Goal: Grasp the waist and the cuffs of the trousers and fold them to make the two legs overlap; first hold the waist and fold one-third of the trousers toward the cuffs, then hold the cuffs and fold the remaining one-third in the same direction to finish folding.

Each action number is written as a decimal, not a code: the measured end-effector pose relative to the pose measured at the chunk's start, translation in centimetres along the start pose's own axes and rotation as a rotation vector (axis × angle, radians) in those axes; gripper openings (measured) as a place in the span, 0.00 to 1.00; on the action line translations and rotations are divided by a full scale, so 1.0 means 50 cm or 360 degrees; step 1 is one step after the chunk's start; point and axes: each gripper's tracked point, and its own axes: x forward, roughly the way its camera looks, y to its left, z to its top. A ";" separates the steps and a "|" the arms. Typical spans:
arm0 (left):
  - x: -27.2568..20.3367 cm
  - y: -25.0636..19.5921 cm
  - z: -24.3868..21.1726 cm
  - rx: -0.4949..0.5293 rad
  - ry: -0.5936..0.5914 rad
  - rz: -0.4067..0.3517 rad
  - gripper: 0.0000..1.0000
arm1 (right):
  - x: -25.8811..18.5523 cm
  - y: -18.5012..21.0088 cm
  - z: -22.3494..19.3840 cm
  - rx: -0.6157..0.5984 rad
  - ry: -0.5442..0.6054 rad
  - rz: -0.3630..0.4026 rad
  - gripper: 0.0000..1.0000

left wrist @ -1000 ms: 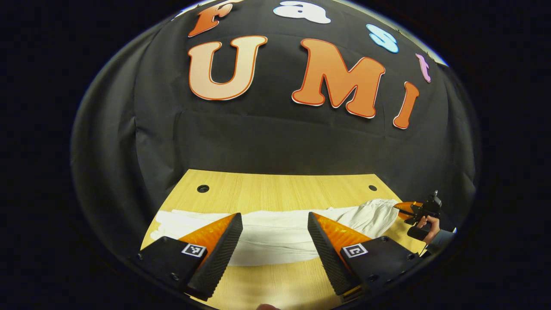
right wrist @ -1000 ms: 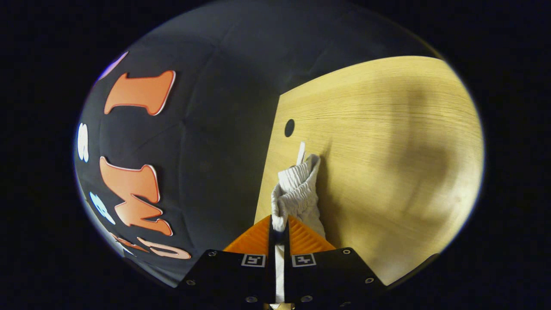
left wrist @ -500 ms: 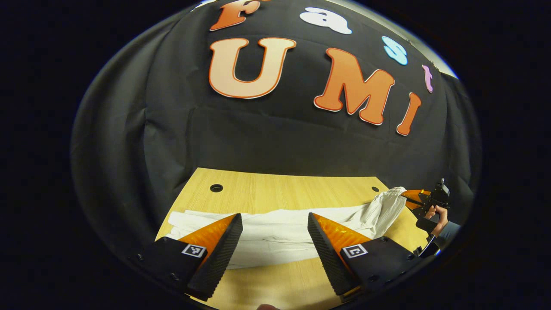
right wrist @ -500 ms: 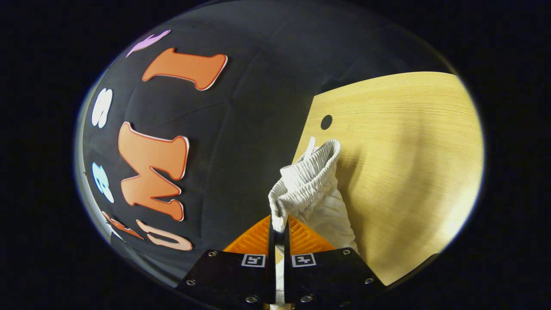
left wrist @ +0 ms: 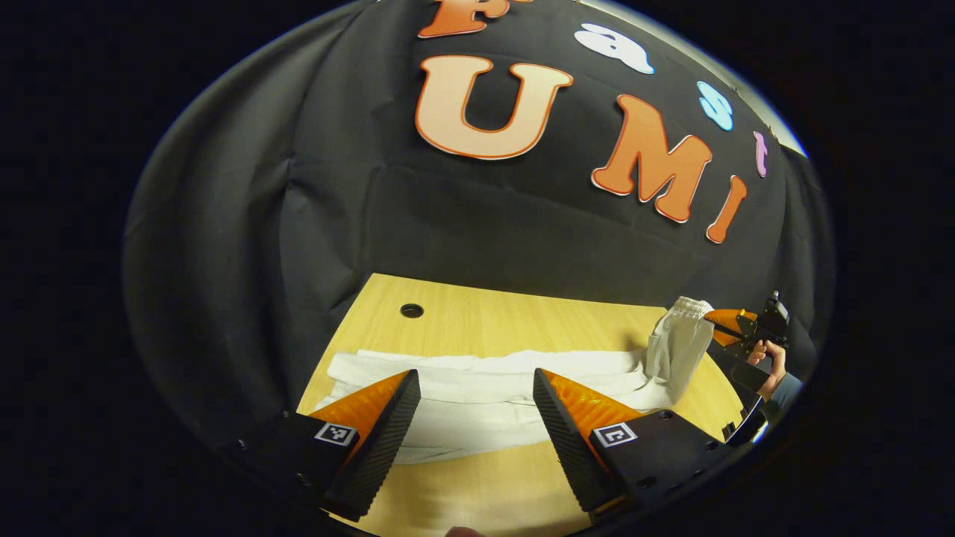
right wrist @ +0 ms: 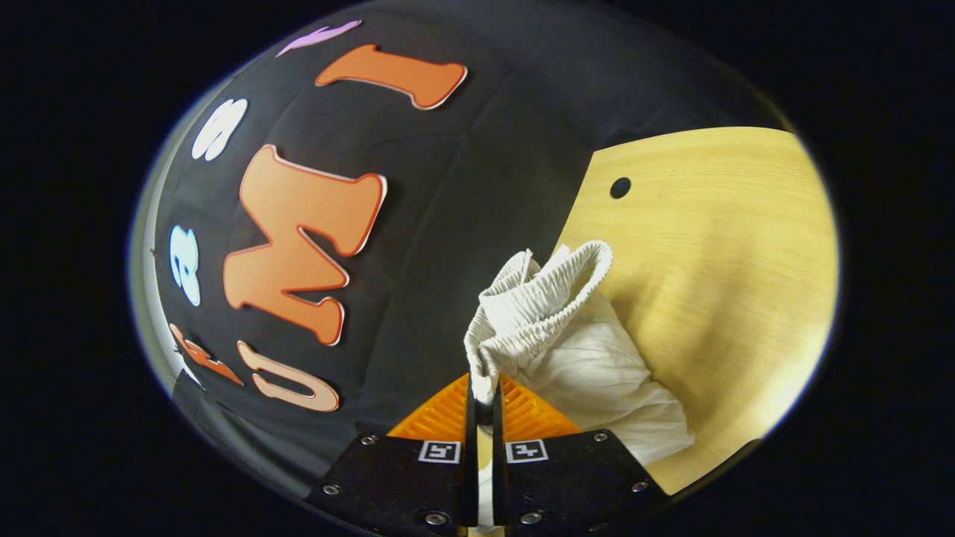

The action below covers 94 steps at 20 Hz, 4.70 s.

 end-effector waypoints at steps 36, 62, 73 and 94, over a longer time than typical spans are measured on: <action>0.132 0.250 -0.324 -0.1497 0.0517 0.0139 0.98 | -0.030 0.028 -0.141 -0.0412 0.0323 -0.0176 0.87; 0.191 0.114 -0.091 -0.1218 0.0183 0.0130 0.10 | -0.128 -0.078 -0.033 -0.0514 0.0216 -0.0319 0.98; 0.178 -0.076 0.064 -0.1141 0.0047 0.0044 0.08 | -0.135 -0.131 0.053 -0.0542 0.0230 -0.0323 0.98; 0.290 -0.477 0.106 -0.0932 0.0107 -0.0093 0.08 | -0.157 -0.224 0.208 -0.0650 0.0295 -0.0324 0.98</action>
